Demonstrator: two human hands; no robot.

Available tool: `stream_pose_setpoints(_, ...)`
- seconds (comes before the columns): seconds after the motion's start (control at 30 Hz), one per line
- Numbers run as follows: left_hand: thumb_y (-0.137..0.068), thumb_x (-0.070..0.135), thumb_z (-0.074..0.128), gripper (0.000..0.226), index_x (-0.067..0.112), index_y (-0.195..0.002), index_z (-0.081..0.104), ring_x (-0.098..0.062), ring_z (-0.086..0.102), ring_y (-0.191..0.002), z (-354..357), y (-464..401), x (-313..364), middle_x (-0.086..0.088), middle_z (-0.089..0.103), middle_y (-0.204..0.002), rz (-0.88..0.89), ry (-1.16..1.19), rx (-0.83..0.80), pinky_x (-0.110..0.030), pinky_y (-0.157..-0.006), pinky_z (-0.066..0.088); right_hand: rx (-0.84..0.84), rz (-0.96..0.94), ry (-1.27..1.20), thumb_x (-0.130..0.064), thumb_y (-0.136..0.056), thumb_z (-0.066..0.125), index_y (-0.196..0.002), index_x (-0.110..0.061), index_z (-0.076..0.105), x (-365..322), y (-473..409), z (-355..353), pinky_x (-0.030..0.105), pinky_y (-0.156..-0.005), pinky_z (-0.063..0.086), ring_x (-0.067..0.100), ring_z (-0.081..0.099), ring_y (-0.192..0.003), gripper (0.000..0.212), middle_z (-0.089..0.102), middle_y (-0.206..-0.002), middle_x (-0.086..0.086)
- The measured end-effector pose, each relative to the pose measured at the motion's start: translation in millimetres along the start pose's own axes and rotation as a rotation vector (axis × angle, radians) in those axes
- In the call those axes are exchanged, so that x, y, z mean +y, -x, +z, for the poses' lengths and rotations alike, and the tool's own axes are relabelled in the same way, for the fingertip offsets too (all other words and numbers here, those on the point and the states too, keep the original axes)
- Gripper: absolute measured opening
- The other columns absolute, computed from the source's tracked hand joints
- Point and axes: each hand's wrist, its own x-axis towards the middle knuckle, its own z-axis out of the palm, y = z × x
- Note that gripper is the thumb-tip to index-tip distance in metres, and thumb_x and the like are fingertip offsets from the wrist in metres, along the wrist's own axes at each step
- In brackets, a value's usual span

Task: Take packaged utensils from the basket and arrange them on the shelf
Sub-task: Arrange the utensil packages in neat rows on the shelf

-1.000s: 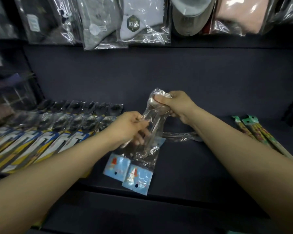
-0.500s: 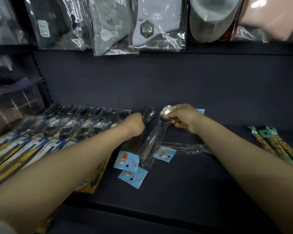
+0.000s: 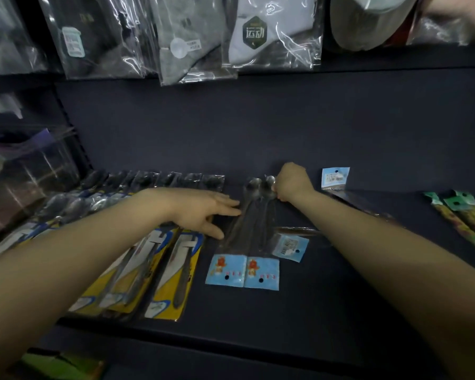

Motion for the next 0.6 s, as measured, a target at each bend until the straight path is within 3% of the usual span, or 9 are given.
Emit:
stream_pose_setpoints(0.07,-0.088,0.049,0.048,0.07,0.027,-0.145,0.014,-0.011,0.003,-0.143,3,-2,-2,0.008,0.005,-0.157,0.024,-0.007,0.03,-0.028,-0.115,0.007,0.009,-0.038,0.0,-0.01,-0.087,0.056,-0.074,-0.004,0.049,-1,10,-1,0.035,-0.076,0.045,0.039,0.058,-0.106,0.017,0.057,-0.118,0.026)
stream_pose_setpoints(0.1,-0.087,0.051,0.048,0.072,0.026,-0.145,0.015,-0.011,0.004,-0.143,5,-2,-1,0.007,0.006,-0.157,0.032,-0.009,0.054,-0.028,-0.116,0.008,0.009,-0.084,-0.006,-0.014,-0.088,0.056,-0.094,0.001,0.053,1,17,-4,0.037,-0.083,0.046,0.039,0.054,-0.111,0.017,0.051,-0.124,0.025)
stream_pose_setpoints(0.17,-0.084,0.056,0.049,0.074,0.022,-0.144,0.022,-0.012,0.01,-0.143,6,-2,0,0.005,0.012,-0.156,0.045,0.001,0.091,-0.029,-0.116,0.013,-0.054,-0.257,0.054,-0.021,-0.087,0.059,-0.125,0.0,0.045,1,39,-15,0.035,-0.097,0.041,0.035,0.048,-0.12,0.045,0.043,-0.133,0.02)
stream_pose_setpoints(0.27,-0.08,0.061,0.05,0.072,0.022,-0.137,0.031,-0.016,0.035,-0.132,7,-3,3,0.002,0.032,-0.149,0.03,0.037,0.133,-0.034,-0.108,0.034,-0.268,-0.493,0.212,-0.035,-0.085,0.062,-0.133,-0.005,0.043,3,73,-29,0.029,-0.104,0.034,0.027,0.042,-0.13,0.059,0.043,-0.14,0.01)
stream_pose_setpoints(0.37,-0.077,0.065,0.05,0.073,0.02,-0.133,0.034,-0.019,0.045,-0.12,11,-5,4,-0.002,0.044,-0.14,0.01,-0.013,0.21,-0.034,-0.096,0.042,-0.507,-0.469,0.332,-0.052,-0.083,0.057,-0.143,-0.011,0.03,7,89,-29,0.029,-0.113,0.03,0.019,0.034,-0.137,0.078,0.032,-0.152,0.004)
stream_pose_setpoints(0.47,-0.079,0.067,0.043,0.081,0.026,-0.143,0.018,-0.02,0.035,-0.132,15,-8,6,-0.001,0.033,-0.149,0.014,-0.039,0.239,-0.033,-0.105,0.034,-0.543,-0.429,0.372,-0.056,-0.083,0.053,-0.149,-0.012,0.017,3,91,-26,0.026,-0.116,0.02,0.015,0.02,-0.144,0.087,0.016,-0.159,0.003)
stream_pose_setpoints(0.6,-0.082,0.066,0.038,0.077,0.025,-0.145,0.019,-0.021,0.02,-0.14,11,-10,4,-0.001,0.019,-0.155,0.033,-0.121,0.219,-0.034,-0.114,0.021,-0.557,-0.357,0.37,-0.052,-0.086,0.053,-0.149,-0.014,0.013,-9,87,-28,0.023,-0.114,0.016,0.014,0.015,-0.146,0.085,0.011,-0.16,0.0)
